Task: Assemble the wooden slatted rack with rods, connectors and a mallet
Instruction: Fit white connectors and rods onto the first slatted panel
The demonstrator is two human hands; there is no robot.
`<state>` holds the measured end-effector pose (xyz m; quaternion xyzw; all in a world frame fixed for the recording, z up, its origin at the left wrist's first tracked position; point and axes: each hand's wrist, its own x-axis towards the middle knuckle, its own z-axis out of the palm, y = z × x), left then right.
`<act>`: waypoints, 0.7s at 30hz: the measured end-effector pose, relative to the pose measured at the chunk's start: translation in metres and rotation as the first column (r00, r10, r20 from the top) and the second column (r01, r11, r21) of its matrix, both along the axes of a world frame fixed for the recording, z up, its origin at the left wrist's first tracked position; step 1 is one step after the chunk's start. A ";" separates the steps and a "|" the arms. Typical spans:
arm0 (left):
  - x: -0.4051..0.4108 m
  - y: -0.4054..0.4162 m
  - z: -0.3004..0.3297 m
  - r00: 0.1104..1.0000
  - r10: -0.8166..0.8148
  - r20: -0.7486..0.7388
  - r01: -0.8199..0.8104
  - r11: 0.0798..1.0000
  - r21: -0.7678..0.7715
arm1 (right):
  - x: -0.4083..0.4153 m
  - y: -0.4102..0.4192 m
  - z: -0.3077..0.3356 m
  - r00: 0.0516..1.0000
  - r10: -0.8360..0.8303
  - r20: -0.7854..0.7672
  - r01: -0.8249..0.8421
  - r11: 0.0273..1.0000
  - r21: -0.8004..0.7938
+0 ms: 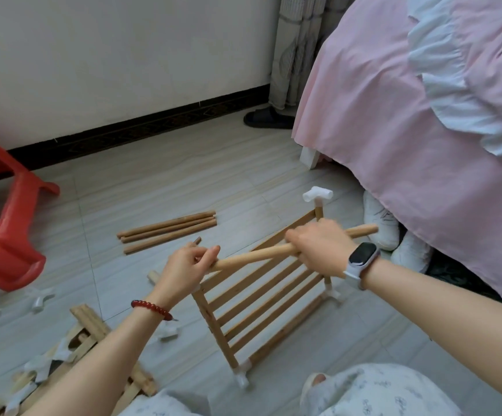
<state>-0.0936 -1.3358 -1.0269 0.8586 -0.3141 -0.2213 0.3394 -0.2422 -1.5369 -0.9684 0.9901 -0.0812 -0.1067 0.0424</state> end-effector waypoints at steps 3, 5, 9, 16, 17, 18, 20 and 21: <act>0.003 -0.013 0.007 0.898 -0.296 0.327 0.192 0.930 0.314 | -0.014 -0.022 0.011 0.986 -0.117 0.116 0.124 0.991 -0.058; -0.006 -0.037 0.017 0.839 -0.427 0.338 0.321 0.889 0.326 | -0.016 -0.023 0.014 0.984 -0.108 0.144 0.113 0.993 -0.025; -0.031 -0.073 0.027 0.798 -0.570 0.195 0.538 0.820 0.197 | -0.027 -0.025 0.022 0.991 -0.074 0.109 0.062 0.992 0.107; -0.025 -0.071 0.031 0.695 -0.605 0.389 0.603 0.785 0.143 | -0.067 -0.074 0.032 0.941 -0.338 -0.024 0.300 0.798 0.523; -0.026 -0.069 0.033 0.659 -0.617 0.430 0.619 0.770 0.155 | -0.071 -0.086 0.026 0.910 -0.409 0.068 0.297 0.757 0.582; -0.027 -0.067 0.034 0.624 -0.631 0.461 0.634 0.754 0.173 | -0.074 -0.096 0.018 0.882 -0.440 0.169 0.283 0.781 0.557; -0.028 -0.064 0.037 0.586 -0.649 0.486 0.637 0.739 0.219 | -0.074 -0.108 0.000 0.871 -0.451 0.196 0.315 0.818 0.481; -0.028 -0.062 0.038 0.587 -0.650 0.482 0.625 0.743 0.241 | -0.072 -0.109 -0.006 0.883 -0.444 0.154 0.325 0.813 0.483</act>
